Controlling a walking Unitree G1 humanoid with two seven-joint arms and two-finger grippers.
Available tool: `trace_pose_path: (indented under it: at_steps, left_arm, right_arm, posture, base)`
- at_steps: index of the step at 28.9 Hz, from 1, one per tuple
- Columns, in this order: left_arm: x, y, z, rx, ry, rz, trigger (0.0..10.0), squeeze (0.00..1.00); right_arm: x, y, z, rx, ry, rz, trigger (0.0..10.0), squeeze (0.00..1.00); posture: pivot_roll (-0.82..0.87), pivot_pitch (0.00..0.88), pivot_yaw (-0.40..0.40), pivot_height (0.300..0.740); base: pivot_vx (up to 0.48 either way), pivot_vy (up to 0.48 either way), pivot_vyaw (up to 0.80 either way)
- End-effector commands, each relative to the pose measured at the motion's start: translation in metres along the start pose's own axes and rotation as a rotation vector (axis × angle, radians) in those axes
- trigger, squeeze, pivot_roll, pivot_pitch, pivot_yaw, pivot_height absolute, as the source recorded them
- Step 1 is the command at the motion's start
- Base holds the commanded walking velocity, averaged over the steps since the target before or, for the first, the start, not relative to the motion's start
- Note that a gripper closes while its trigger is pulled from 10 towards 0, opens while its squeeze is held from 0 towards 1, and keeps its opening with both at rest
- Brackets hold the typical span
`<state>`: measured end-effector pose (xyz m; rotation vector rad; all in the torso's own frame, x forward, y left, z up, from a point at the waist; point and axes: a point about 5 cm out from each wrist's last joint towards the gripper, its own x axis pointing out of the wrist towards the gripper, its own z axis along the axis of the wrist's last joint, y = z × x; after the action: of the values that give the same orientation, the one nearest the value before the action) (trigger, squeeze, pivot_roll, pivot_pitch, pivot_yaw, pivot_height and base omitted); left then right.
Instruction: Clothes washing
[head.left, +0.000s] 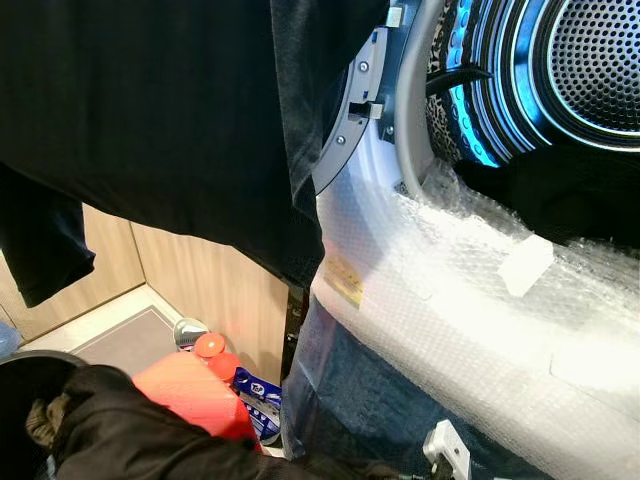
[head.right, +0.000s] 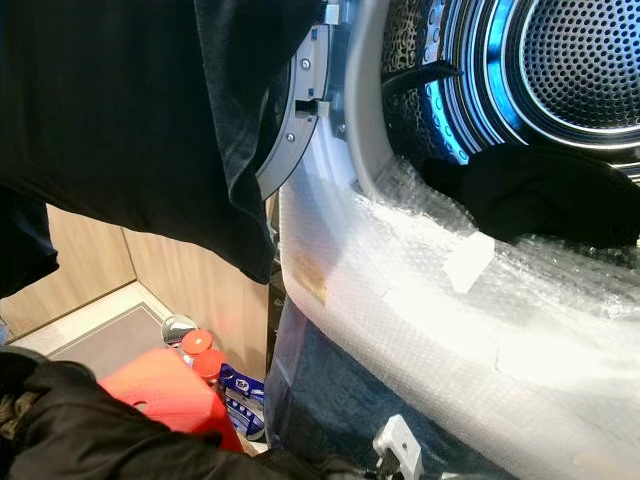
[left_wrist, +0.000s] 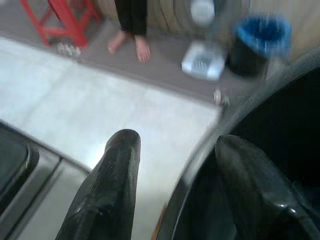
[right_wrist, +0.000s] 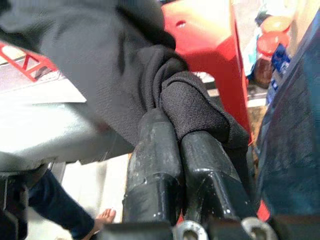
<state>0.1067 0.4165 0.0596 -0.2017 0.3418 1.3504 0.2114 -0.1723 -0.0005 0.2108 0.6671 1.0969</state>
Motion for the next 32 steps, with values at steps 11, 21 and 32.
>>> trace_pose_path:
  at_steps: [11,21,32]
  left_arm:
    - [0.009,0.008,0.081,-0.274,-0.170,0.040,10.0,0.00]
    - [-0.023,-0.054,0.086,0.008,-0.329,-0.283,10.0,0.00]
    - [-0.063,-0.111,0.079,0.223,-0.471,-0.678,10.0,0.00]
  right_arm:
    - [0.003,-0.006,0.017,-0.015,-0.050,-0.026,0.0,0.00]
    - [0.007,-0.005,0.016,0.000,-0.071,-0.025,0.0,0.00]
    - [0.001,-0.011,0.020,0.011,-0.104,-0.082,0.0,0.00]
  posture:
    - [0.18,0.000,-0.081,0.740]
    - [0.18,0.000,-0.081,0.740]
    - [0.16,0.000,-0.075,0.740]
  base:
    - [0.000,0.000,0.00]
    - [0.000,0.000,0.00]
    - [0.000,0.000,0.00]
